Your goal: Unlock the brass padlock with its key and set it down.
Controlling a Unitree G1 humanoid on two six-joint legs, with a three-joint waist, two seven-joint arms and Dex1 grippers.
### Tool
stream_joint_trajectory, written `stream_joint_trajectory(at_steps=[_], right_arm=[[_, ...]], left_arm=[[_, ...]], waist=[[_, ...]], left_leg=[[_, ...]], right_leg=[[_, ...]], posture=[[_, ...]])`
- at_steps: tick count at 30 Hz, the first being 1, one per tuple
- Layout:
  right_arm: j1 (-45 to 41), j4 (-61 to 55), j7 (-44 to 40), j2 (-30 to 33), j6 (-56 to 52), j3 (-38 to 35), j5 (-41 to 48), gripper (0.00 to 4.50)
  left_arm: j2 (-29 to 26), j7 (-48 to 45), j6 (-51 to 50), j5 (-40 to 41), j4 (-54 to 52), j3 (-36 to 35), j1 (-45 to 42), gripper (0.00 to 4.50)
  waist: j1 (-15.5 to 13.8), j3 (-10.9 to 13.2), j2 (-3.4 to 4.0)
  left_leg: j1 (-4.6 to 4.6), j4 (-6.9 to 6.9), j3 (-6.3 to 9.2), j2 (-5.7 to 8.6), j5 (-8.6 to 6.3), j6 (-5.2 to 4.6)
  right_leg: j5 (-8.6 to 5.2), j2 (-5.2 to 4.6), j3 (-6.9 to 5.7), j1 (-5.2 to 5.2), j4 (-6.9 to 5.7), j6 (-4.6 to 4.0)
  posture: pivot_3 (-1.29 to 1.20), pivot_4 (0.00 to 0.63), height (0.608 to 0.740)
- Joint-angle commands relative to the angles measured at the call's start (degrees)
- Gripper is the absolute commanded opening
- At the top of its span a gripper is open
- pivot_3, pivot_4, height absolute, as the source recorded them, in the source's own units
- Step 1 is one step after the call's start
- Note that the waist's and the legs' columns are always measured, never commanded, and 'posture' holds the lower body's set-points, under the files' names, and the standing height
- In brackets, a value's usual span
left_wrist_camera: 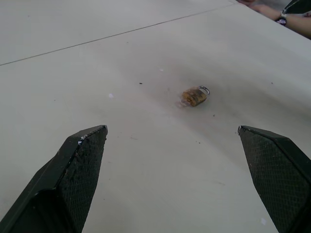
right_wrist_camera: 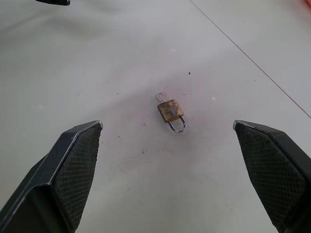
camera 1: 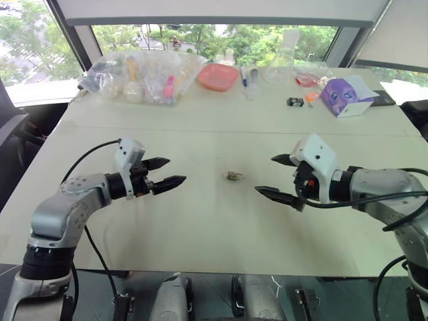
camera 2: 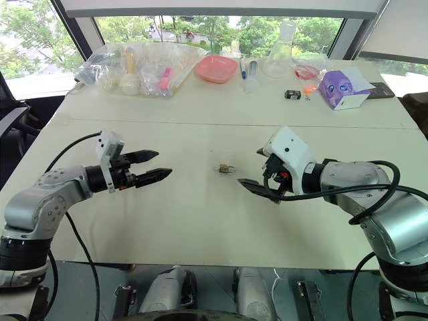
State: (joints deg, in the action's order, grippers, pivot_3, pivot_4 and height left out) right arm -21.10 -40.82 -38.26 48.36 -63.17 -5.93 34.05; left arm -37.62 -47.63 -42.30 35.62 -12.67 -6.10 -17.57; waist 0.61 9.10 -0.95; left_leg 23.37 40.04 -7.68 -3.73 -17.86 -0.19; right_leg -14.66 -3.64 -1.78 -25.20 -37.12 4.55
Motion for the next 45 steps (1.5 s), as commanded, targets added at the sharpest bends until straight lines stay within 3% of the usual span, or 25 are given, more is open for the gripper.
stream_joint_trajectory(at_steps=[1,27,29,37,45], right_arm=[[-0.96,-0.39,0.22,1.02,1.5,-0.56,-0.01,4.5],[-3.02,2.84,2.41,0.65,1.24,1.04,-0.57,4.5],[-5.61,5.22,2.36,-0.75,-0.08,2.77,0.07,4.5],[-16.85,23.68,-2.92,-7.16,7.26,21.39,-8.72,4.5],[-22.75,39.22,-8.71,-12.79,17.84,29.72,-17.81,4.5]], left_arm=[[-0.36,0.19,0.59,0.84,-2.36,-1.68,0.18,4.46],[-1.71,-2.02,1.67,-1.88,0.74,1.54,-2.83,4.46],[-3.08,-5.64,1.73,-1.82,2.84,2.61,-5.48,4.46],[-8.42,-18.05,2.8,-2.43,9.52,5.6,-12.5,4.46],[-7.45,-17.64,3.66,-3.32,8.32,5.7,-10.48,4.46]], waist=[[0.0,0.0,0.0],[-0.01,0.0,0.0],[0.0,0.0,0.0],[0.2,0.01,0.01],[0.07,0.01,0.02]], left_leg=[[0.0,0.0,0.0,0.0,0.0,0.0],[0.0,0.0,-0.01,0.01,0.0,0.0],[0.0,0.02,-0.02,0.01,0.0,0.0],[0.04,-0.03,-0.08,0.0,0.03,0.05],[0.1,0.02,-0.11,0.01,0.13,0.23]], right_leg=[[0.0,0.0,0.0,0.0,0.0,0.0],[0.0,0.01,0.0,0.0,0.0,0.0],[0.0,0.01,0.0,0.0,-0.01,0.0],[0.0,0.07,0.0,-0.12,-0.02,0.0],[0.01,0.03,0.01,-0.13,-0.02,0.01]], posture=[[0.0,0.15,0.733],[0.0,0.15,0.733],[0.0,0.15,0.733],[0.0,0.15,0.733],[0.0,0.15,0.733]])
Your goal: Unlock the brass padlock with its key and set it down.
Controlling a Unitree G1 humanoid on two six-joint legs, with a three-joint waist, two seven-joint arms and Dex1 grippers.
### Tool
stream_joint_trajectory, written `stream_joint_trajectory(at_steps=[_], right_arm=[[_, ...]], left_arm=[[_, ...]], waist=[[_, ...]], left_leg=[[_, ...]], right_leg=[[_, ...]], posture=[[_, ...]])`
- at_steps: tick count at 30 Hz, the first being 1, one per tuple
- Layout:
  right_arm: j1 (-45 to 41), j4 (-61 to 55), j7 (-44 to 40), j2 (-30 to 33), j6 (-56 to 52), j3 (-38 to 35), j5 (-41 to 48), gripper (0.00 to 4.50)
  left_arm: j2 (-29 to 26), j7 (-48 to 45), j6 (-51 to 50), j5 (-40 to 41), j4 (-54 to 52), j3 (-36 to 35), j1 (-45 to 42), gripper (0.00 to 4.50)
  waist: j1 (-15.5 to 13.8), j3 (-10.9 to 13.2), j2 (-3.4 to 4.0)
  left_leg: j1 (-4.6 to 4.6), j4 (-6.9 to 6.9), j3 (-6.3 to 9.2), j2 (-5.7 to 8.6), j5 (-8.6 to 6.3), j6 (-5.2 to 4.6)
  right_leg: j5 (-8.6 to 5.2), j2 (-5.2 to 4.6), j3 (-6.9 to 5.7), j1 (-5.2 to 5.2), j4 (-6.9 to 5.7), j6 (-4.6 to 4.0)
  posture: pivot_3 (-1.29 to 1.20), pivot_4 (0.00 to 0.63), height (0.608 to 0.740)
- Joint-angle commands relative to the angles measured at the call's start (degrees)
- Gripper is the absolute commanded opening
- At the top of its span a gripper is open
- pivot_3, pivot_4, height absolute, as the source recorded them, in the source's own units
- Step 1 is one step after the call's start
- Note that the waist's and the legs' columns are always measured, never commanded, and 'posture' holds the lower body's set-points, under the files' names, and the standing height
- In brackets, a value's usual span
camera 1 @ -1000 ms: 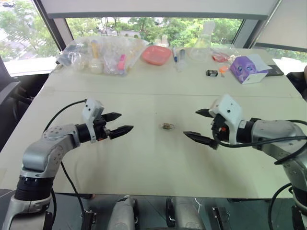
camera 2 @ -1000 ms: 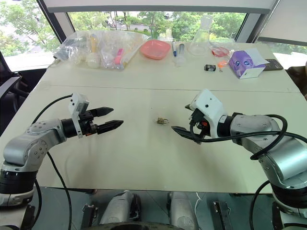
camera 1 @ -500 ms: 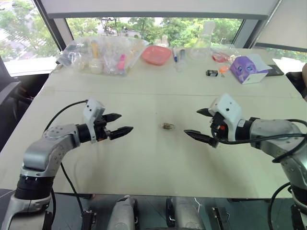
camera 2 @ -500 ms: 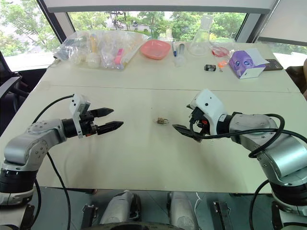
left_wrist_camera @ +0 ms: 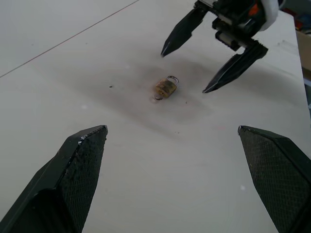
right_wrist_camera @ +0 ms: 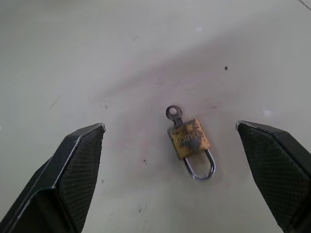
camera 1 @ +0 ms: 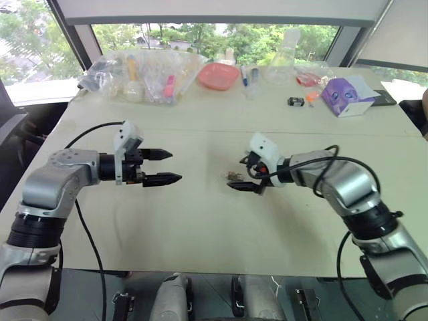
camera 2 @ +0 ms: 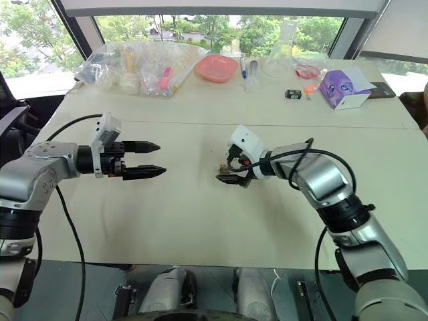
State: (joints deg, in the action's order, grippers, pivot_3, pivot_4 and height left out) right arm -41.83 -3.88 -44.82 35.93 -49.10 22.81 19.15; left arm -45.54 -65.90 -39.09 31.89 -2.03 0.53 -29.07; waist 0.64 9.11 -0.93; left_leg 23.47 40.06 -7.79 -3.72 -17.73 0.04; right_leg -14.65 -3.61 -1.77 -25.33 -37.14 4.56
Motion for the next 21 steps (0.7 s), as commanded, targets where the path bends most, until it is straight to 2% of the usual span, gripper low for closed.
stream_joint_trajectory(at_steps=[1,12,13,15,20,21], right_arm=[[-2.35,3.62,-3.09,-0.48,4.95,2.02,-4.14,4.5],[-1.87,12.48,-7.66,-3.41,11.41,4.43,-11.52,4.5],[-1.98,13.56,-7.82,-3.91,12.1,4.46,-12.06,3.93],[-2.13,15.37,-8.09,-4.68,13.3,4.44,-13.12,3.22],[-2.29,17.0,-8.08,-6.29,14.83,3.55,-14.64,0.72],[-2.3,17.03,-7.83,-6.63,15.1,3.28,-14.91,0.67]], left_arm=[[0.74,1.12,0.19,0.68,-3.02,-1.26,1.67,4.46],[3.77,7.66,-2.56,2.5,-9.62,-2.93,5.67,4.46],[3.82,7.86,-2.63,2.47,-9.63,-2.93,5.62,4.5],[3.92,8.05,-2.69,2.33,-9.39,-2.82,5.31,4.5],[4.08,8.15,-2.48,1.94,-8.38,-2.35,4.44,4.5],[4.2,8.19,-2.38,1.79,-8.16,-2.1,4.31,4.5]], waist=[[0.04,0.0,0.0],[0.23,0.0,0.0],[0.31,0.0,0.0],[0.34,-0.01,0.0],[0.29,-0.01,0.0],[0.3,-0.01,0.0]], left_leg=[[0.0,0.0,0.0,0.0,0.02,0.04],[-0.02,0.0,0.03,-0.02,0.05,0.08],[-0.05,0.0,0.02,-0.02,0.05,0.09],[-0.09,0.0,0.02,-0.03,0.06,0.11],[-0.11,0.0,0.02,-0.04,0.08,0.14],[-0.11,0.0,0.02,-0.04,0.08,0.14]], right_leg=[[0.0,0.0,0.0,-0.01,0.0,0.0],[0.0,0.01,0.0,0.01,-0.03,0.0],[0.0,0.01,0.0,0.01,-0.05,0.0],[0.0,0.02,0.0,0.04,-0.08,0.0],[0.0,0.02,0.0,0.06,-0.11,0.0],[0.0,0.02,0.0,0.06,-0.11,0.0]], posture=[[0.0,0.15,0.733],[0.0,0.15,0.733],[0.0,0.15,0.733],[0.0,0.15,0.733],[0.0,0.15,0.733],[0.0,0.15,0.733]])
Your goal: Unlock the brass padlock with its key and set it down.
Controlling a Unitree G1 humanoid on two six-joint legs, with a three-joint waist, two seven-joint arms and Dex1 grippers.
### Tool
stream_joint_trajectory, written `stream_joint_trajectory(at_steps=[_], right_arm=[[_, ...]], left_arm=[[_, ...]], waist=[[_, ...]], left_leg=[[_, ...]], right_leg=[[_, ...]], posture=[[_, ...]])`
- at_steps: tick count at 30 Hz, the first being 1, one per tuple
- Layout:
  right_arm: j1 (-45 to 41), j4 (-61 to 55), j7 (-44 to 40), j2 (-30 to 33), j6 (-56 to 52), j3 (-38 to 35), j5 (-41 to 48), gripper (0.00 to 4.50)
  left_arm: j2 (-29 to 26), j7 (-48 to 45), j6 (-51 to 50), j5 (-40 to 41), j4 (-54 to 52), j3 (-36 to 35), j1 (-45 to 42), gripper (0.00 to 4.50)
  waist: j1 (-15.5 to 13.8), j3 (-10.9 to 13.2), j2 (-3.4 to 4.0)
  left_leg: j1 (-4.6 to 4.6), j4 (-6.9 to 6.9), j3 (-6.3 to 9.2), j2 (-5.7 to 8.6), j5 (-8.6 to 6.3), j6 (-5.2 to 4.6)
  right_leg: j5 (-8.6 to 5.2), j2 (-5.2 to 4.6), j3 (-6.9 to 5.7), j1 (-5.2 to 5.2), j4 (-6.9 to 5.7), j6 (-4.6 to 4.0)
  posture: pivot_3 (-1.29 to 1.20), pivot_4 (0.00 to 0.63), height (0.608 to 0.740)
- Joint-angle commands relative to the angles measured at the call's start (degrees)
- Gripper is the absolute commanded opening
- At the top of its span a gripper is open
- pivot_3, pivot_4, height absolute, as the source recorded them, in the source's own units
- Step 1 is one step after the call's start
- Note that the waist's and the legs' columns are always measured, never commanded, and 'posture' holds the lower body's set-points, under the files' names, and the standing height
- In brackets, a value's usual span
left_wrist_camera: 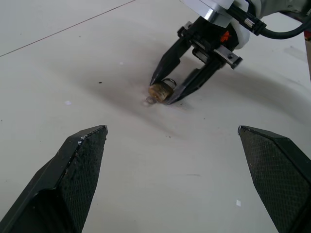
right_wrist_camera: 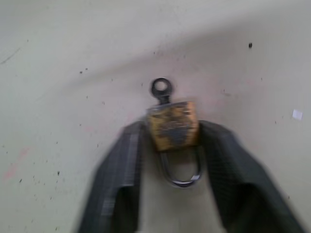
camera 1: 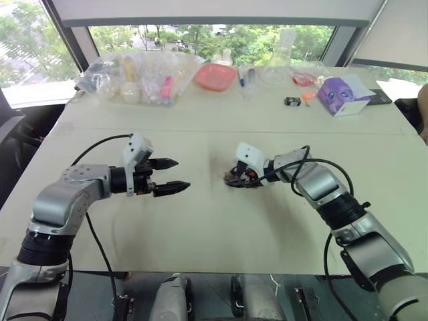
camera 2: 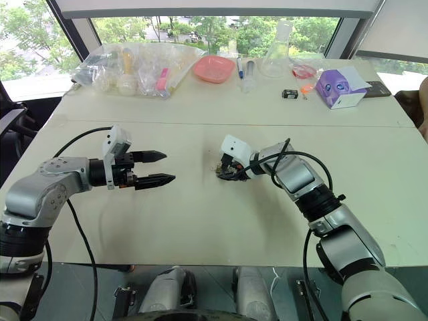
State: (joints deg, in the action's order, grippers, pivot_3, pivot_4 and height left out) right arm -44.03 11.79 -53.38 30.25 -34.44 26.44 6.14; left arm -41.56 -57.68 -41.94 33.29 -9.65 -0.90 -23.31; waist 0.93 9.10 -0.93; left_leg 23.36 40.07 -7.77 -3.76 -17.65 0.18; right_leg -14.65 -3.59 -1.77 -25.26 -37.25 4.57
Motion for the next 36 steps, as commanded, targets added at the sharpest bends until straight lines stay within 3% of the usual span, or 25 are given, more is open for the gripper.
stream_joint_trajectory(at_steps=[1,8,17,22,34,36], right_arm=[[0.03,0.45,1.39,-0.98,1.3,-0.91,-2.33,0.67],[2.24,-15.3,6.68,4.52,18.79,-6.31,-8.72,0.67],[1.97,-26.1,7.88,4.26,16.11,-9.47,-10.57,0.67],[2.13,-27.58,8.61,3.87,14.33,-9.48,-11.72,0.67],[2.29,-30.33,8.75,3.0,11.74,-9.21,-12.05,0.67],[2.16,-30.04,8.83,3.13,12.43,-8.85,-12.74,0.67]], left_arm=[[0.37,0.0,0.56,0.26,-0.27,-0.46,-1.6,4.5],[5.52,0.28,-3.16,6.9,5.71,-4.66,-6.07,4.5],[13.56,-1.85,1.1,4.98,22.07,-3.33,-18.17,4.5],[14.86,-5.1,2.64,3.15,25.76,-1.41,-21.27,2.2],[17.55,-7.41,5.48,1.05,31.43,-1.39,-25.25,2.2],[17.22,-8.8,6.22,0.21,31.44,-0.28,-25.01,1.65]], waist=[[0.02,0.0,0.0],[-0.33,0.04,0.05],[-0.29,0.03,0.03],[-0.2,0.03,0.03],[-0.23,0.03,0.03],[-0.22,0.03,0.03]], left_leg=[[0.0,0.0,0.0,0.0,0.0,0.0],[0.11,0.02,-0.01,0.04,0.02,0.03],[0.07,0.04,-0.13,0.04,0.05,0.08],[0.08,0.02,-0.16,0.05,0.05,0.08],[0.08,0.03,-0.15,0.05,0.05,0.08],[0.08,0.03,-0.15,0.05,0.05,0.08]], right_leg=[[0.0,0.0,0.0,0.0,-0.01,0.0],[0.0,-0.06,0.0,-0.08,0.01,0.01],[0.0,0.0,-0.03,-0.03,0.0,0.01],[0.0,0.0,-0.03,-0.03,0.04,0.01],[0.0,0.0,-0.03,-0.02,0.04,0.01],[0.0,0.0,-0.03,-0.03,0.04,0.01]], posture=[[0.0,0.15,0.733],[0.0,0.15,0.733],[0.0,0.15,0.733],[0.0,0.15,0.733],[0.0,0.15,0.733],[0.0,0.15,0.733]])
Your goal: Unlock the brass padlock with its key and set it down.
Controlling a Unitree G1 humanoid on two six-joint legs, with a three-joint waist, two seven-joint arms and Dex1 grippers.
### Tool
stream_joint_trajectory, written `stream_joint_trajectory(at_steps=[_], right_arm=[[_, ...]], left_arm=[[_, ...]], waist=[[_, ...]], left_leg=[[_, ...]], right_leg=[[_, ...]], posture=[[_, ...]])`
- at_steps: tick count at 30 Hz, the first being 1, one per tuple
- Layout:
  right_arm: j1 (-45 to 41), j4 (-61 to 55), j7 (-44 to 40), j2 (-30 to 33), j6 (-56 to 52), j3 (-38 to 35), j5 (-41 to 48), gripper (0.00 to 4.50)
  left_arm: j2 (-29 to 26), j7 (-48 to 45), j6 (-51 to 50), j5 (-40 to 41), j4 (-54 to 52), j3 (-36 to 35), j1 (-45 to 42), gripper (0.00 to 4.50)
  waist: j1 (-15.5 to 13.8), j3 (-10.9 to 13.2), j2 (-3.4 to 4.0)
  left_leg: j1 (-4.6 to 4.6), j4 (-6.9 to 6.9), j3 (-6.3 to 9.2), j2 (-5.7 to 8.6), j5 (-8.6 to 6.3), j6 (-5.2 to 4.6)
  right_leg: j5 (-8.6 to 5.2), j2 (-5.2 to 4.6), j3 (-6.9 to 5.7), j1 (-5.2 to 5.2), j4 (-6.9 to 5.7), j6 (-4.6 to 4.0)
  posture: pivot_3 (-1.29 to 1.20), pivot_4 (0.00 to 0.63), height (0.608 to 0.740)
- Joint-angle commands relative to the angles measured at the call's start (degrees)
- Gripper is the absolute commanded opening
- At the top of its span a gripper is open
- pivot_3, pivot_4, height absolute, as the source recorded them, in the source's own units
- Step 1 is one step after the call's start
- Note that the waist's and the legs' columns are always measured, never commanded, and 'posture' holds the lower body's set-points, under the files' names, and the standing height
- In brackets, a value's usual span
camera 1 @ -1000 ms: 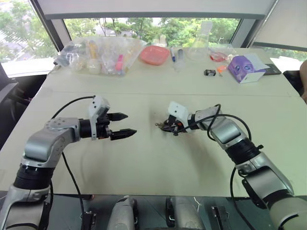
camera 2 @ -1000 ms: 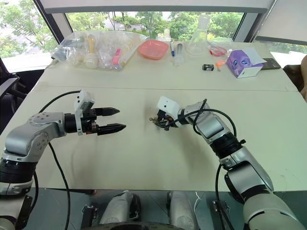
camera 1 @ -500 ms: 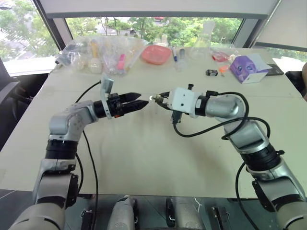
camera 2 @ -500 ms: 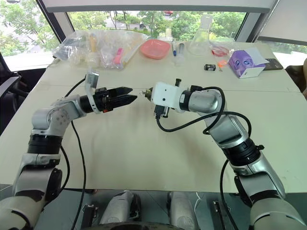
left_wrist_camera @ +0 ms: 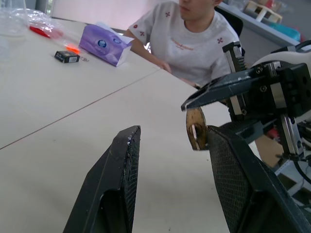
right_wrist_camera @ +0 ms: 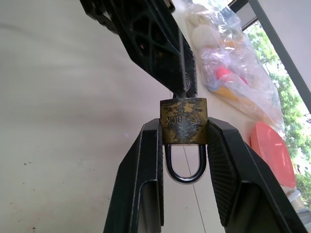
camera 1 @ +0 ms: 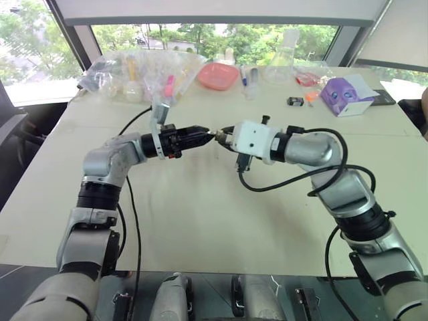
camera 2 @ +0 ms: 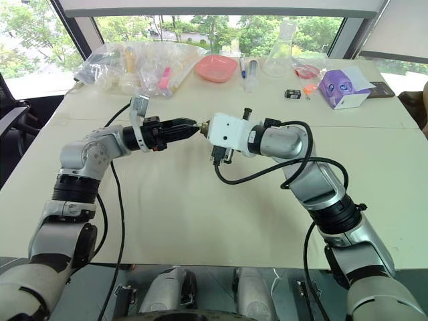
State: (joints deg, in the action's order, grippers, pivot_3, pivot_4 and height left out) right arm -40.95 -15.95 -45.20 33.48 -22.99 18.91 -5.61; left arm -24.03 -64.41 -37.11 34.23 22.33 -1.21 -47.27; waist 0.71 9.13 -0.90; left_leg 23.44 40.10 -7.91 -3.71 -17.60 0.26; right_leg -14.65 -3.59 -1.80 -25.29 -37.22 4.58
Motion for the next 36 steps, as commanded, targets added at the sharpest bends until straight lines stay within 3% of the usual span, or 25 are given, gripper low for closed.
stream_joint_trajectory(at_steps=[1,4,14,20,23,25,36], right_arm=[[-1.04,-2.24,0.62,-0.1,1.13,-1.22,-1.2,0.67],[-1.12,-2.44,0.52,-0.46,0.81,-1.46,-1.21,0.67],[-0.87,-2.65,-0.14,-0.51,0.75,-1.34,-1.1,0.67],[-0.75,-2.29,-0.27,-0.55,0.93,-1.32,-1.17,0.67],[-0.83,-1.93,-0.07,-0.62,1.13,-1.37,-1.32,0.67],[-0.9,-1.82,-0.01,-0.62,1.21,-1.44,-1.35,0.67],[-1.07,-2.36,-0.15,-0.72,1.3,-1.27,-1.41,0.67]], left_arm=[[-0.68,-3.09,1.8,-1.36,-0.88,0.95,-0.72,1.33],[-1.45,-5.02,2.37,-2.78,-1.77,2.49,-0.05,0.03],[-0.89,-3.29,11.32,-8.23,-1.82,2.61,-0.41,0.03],[-3.54,-8.27,4.14,-5.52,-3.97,2.89,1.0,0.03],[-4.19,-8.61,3.37,-6.04,-4.6,2.77,1.65,1.21],[-3.73,-6.8,4.04,-6.74,-4.01,1.93,1.58,2.34],[-0.75,-4.54,1.48,-3.3,-1.73,-1.64,-1.78,2.34]], waist=[[0.01,0.0,0.0],[0.02,0.0,0.0],[-0.04,0.0,0.0],[0.1,0.0,0.0],[0.1,0.0,0.0],[0.05,0.0,0.0],[0.02,0.0,0.0]], left_leg=[[0.0,0.0,0.0,0.0,0.0,0.0],[0.0,-0.01,-0.01,0.0,0.0,0.0],[0.01,0.0,0.0,0.0,0.0,0.0],[0.01,0.0,0.0,0.0,0.0,0.0],[0.0,-0.01,0.01,-0.02,0.0,0.0],[0.0,-0.01,0.02,-0.02,0.0,0.0],[0.01,0.01,0.03,0.0,0.0,0.0]], right_leg=[[0.0,0.0,0.0,0.0,0.0,0.0],[0.0,0.01,0.0,0.0,0.0,0.0],[0.0,0.0,0.0,0.0,0.0,0.0],[0.0,0.0,0.0,-0.01,0.0,0.0],[0.0,0.02,0.0,-0.02,-0.01,0.0],[0.0,0.01,0.0,-0.02,-0.01,0.0],[0.0,0.0,0.0,0.0,-0.01,0.0]], posture=[[0.0,0.15,0.733],[0.0,0.15,0.733],[0.0,0.15,0.733],[0.0,0.15,0.733],[0.0,0.15,0.733],[0.0,0.15,0.733],[0.0,0.15,0.733]])
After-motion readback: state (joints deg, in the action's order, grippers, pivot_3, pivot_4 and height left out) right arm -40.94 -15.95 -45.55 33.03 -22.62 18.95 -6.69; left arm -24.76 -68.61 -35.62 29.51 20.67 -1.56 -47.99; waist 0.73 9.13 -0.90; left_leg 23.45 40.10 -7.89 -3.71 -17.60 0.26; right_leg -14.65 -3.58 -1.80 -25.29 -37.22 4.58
